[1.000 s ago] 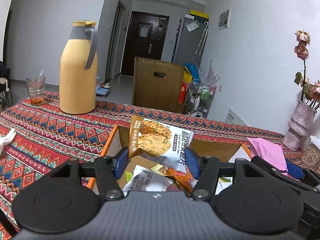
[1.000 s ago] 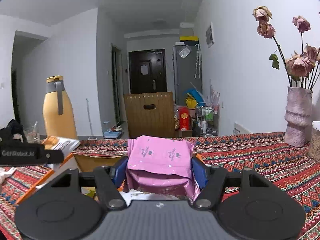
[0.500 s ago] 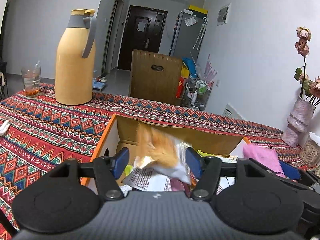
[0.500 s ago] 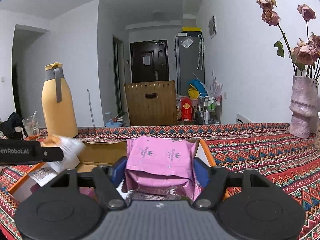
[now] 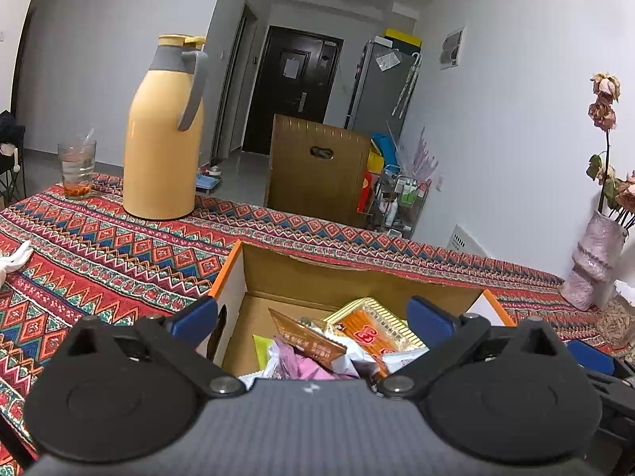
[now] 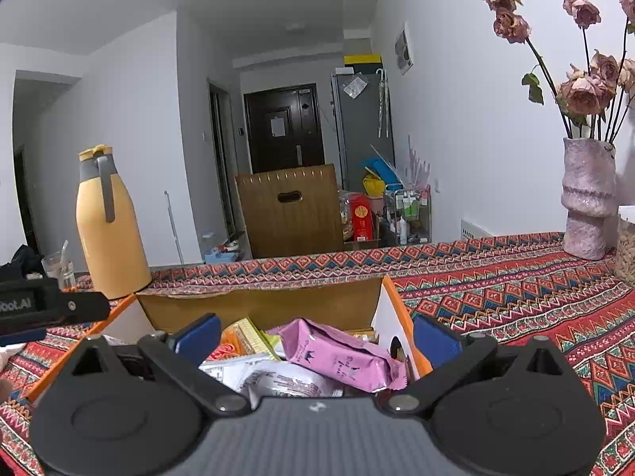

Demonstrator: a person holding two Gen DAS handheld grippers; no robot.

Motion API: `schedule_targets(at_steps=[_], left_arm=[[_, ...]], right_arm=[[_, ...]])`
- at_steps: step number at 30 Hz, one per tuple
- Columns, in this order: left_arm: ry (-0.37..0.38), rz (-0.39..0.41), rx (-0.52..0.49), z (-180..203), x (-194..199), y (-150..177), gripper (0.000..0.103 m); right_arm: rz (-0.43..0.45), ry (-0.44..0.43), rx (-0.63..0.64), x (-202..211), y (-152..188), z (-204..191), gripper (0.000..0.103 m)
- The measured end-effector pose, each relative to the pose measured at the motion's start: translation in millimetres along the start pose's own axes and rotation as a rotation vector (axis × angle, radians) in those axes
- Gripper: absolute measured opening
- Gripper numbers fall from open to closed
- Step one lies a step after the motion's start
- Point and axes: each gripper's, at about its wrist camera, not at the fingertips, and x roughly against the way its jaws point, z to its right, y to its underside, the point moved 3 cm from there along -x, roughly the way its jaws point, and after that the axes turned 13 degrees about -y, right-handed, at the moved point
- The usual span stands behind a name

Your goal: Organize snacks

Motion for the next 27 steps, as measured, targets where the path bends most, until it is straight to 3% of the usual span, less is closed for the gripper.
schedule_targets(at_steps=[15, 27], left_arm=[[0.009, 0.041, -0.052, -7, 72, -3, 0.103], [0.045, 0.015, -0.089, -37, 139, 33, 0.103]], right_arm=[[0.045, -0.003, 0.043, 65, -17, -21, 0.103], [-0.021, -0.03, 0.029, 136, 20, -39, 0.103]])
